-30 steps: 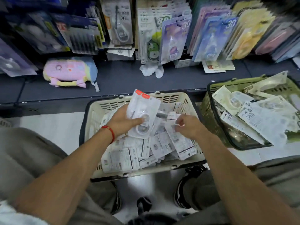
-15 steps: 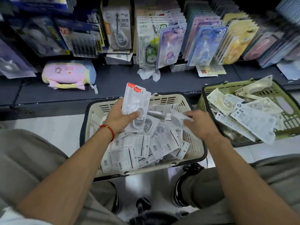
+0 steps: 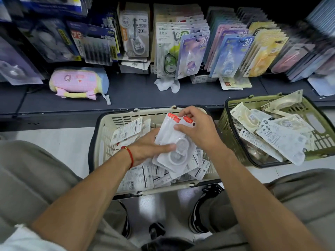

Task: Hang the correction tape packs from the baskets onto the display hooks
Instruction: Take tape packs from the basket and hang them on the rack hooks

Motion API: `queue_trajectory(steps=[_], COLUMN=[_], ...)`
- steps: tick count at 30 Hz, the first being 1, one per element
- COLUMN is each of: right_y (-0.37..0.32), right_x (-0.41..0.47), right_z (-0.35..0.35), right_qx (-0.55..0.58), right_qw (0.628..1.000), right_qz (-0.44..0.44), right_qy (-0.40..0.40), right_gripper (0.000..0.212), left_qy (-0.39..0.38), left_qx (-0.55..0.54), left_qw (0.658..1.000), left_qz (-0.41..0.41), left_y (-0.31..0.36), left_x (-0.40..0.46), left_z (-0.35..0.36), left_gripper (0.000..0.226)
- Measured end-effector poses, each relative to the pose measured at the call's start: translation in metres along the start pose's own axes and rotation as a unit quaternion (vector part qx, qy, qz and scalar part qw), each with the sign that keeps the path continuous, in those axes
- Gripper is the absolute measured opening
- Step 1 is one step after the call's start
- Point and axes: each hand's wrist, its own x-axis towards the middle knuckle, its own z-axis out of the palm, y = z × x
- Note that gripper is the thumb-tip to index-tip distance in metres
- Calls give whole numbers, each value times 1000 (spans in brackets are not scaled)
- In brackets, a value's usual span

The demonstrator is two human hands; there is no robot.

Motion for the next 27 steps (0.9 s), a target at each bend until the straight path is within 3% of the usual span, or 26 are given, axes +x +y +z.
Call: queue_trajectory(steps=[3,6,7,8,10,11,12,14,16,21,24,27], right_y=[5,32,48,64,94,103,108,115,111,73,30,-19], right_x=[2,-1,-3,-8,-26,-35,-43,-48,-42,-22,-10,3], right_z=[14,7,2,0,10,19,27,34,26,-12,-43,-71], right_qx=[23,-13,-69,-154,-309,-352,-378,-397,-403,-283,-243,-262], right_qw=[999,995,994,981,900,864,849,855,865,942,956,947], right_qz=[-6,28,71,108,121,104,87,57,36,47,39,0], right_qy=[35,98,52,-49,-285,-344,-359,-329,-297,-173,-158,-185], right_gripper=[32,20,21,30,71,92,106,113,101,28,19,15], left_qy=[45,134,164,192,236,252,262,268,271,296,308,259], left_qx=[34,-16,-42,-70,-114,-123,-131,-143,-132,14,109,197], left_qw=[998,990,985,979,965,960,956,953,953,954,943,942], left_qz=[-25,-29,-24,-20,-11,-3,4,15,23,39,63,84], left_y=[-7,-8,-8,-5,2,5,7,10,12,19,32,53], left_x=[2,-1,-4,-7,-12,-14,-15,-17,-20,-22,-21,-22], left_z=[5,-7,-15,-22,-32,-35,-36,-36,-33,-31,-35,-39], left_gripper=[78,59,52,48,44,41,39,41,48,51,60,69])
